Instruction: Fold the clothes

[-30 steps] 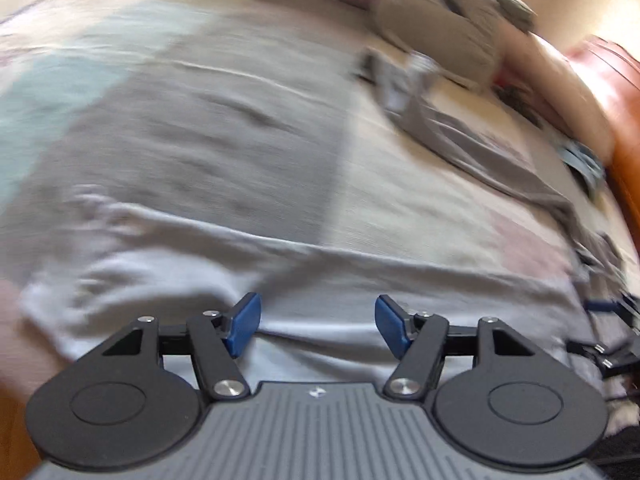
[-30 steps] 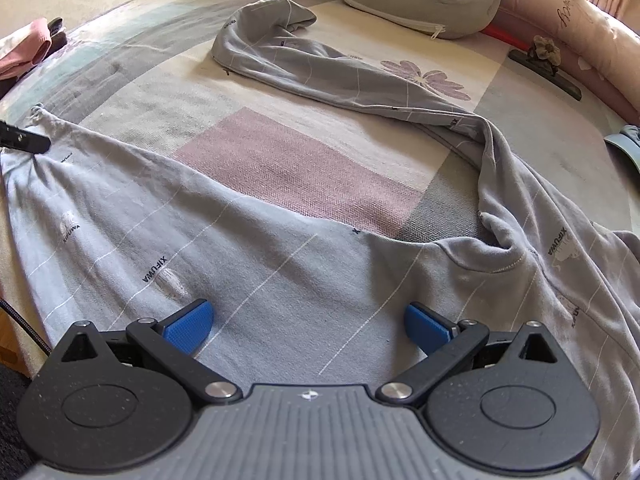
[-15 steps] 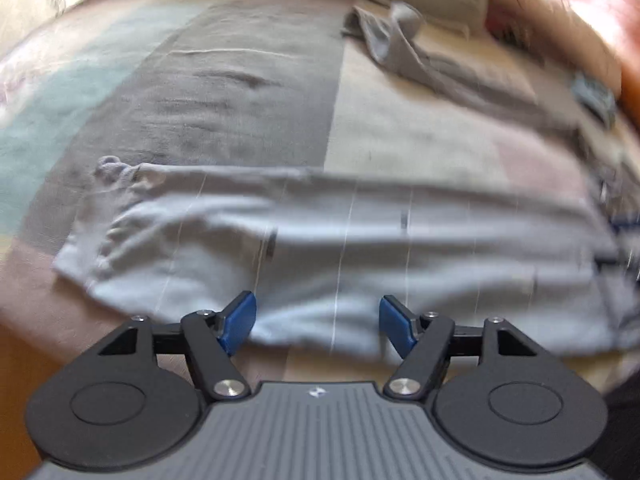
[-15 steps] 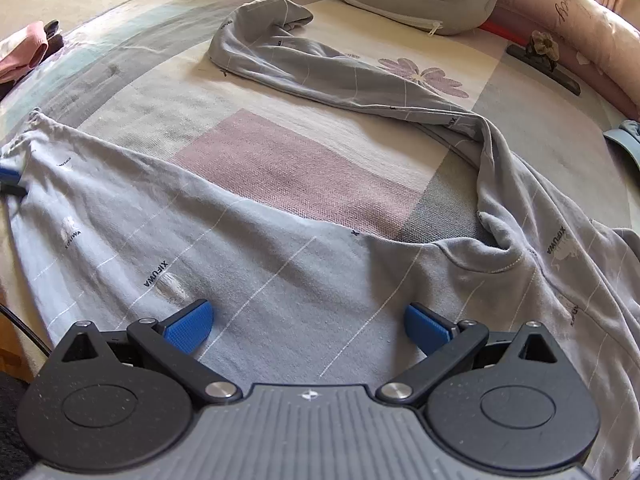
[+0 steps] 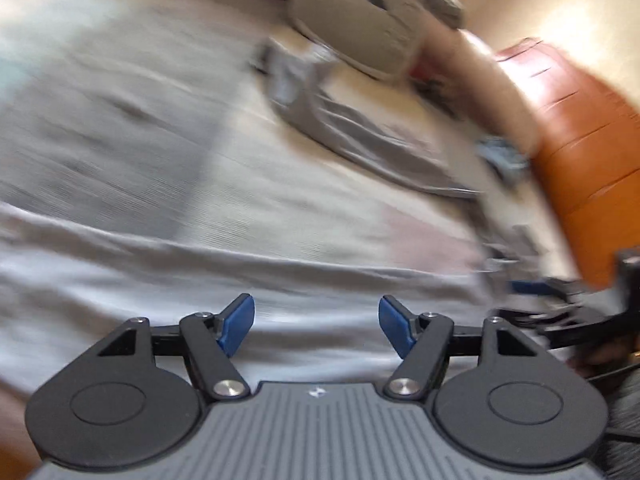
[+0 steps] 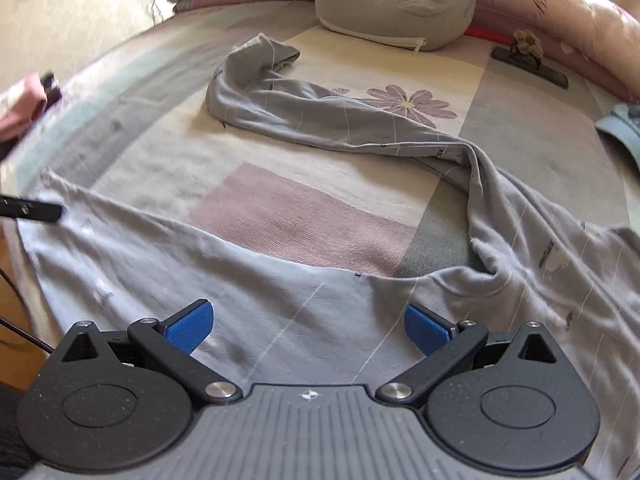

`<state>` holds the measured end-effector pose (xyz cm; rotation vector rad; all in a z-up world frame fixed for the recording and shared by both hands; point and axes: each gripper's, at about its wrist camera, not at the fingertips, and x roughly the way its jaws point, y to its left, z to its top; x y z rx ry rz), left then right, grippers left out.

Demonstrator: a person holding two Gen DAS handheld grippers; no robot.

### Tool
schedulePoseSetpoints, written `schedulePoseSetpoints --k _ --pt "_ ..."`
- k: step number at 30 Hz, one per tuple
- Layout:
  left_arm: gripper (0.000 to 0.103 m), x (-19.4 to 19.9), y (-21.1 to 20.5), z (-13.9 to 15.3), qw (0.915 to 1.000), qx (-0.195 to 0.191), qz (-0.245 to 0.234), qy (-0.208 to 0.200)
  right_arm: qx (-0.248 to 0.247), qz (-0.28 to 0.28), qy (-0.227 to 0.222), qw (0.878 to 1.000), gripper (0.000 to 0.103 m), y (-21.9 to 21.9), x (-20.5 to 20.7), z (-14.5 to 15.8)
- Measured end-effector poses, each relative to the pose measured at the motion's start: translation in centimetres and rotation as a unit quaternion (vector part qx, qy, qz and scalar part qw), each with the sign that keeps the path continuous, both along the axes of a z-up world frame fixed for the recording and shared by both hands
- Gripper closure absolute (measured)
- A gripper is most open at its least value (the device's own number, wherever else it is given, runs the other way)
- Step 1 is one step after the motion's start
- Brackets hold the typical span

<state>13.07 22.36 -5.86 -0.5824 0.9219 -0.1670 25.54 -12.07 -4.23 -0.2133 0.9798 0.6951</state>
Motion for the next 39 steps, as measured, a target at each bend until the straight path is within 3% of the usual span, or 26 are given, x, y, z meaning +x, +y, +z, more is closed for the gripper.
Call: schedulePoseSetpoints --k 2,8,11,13,16,21,24,27,29,32,36,39 --pt "0.034 0.8 -0.7 -1.1 0.9997 -0.016 -0.016 0.011 0.007 -0.009 0.010 1.000 0.000 -0.1 -0.1 0.0" --pt "0.032 0.3 1.2 -1.1 0.9997 0.019 -0.008 0.017 -0.001 -0.021 0.015 1.000 0.000 0.0 -0.8 -0.2" --pt "0.033 -0.4 4.1 -1.0 0.9965 0.078 0.017 0.024 -0.001 -0.023 0.015 1.000 0.000 0.2 -1.0 -0.4" --pt "0.032 -0.9 6.2 -0.9 0.9949 0.090 0.039 0.022 -0.003 -0.024 0.015 1.000 0.000 0.6 -1.0 -0.6" --pt "0.034 -1.2 8.2 0.2 0.9840 0.151 0.088 0.034 -0.006 -0.019 0.014 1.000 0.000 1.3 -1.1 -0.6" --pt "0.026 -1.7 8.1 -0.1 0.9932 0.099 0.060 0.012 -0.007 -0.005 0.015 1.000 0.000 2.4 -1.6 -0.5" --pt "0.028 -0.9 6.9 -1.3 0.9867 0.154 0.050 0.017 -0.021 -0.001 0.017 1.000 0.000 3.2 -1.8 -0.8" --pt "0.030 -0.1 7.2 -1.0 0.9747 0.208 0.081 0.010 -0.030 0.002 0.021 0.999 0.000 3.8 -1.9 -1.1" --pt "0.030 0.6 7.5 -0.7 0.9702 0.224 0.093 0.012 -0.051 -0.002 0.033 0.998 0.000 4.1 -1.8 -2.2" --pt "0.029 0.1 7.2 0.4 0.9694 0.233 0.078 -0.003 -0.075 -0.003 0.018 0.997 0.000 4.7 -2.3 -3.0" --pt "0.028 -2.1 5.4 1.2 0.9710 0.238 0.014 -0.013 -0.068 -0.017 0.010 0.997 0.000 4.5 -2.6 -3.1" --pt "0.027 -3.6 3.6 0.3 0.9642 0.263 -0.032 -0.008 -0.071 -0.025 0.009 0.997 0.000 4.7 -2.5 -3.1"
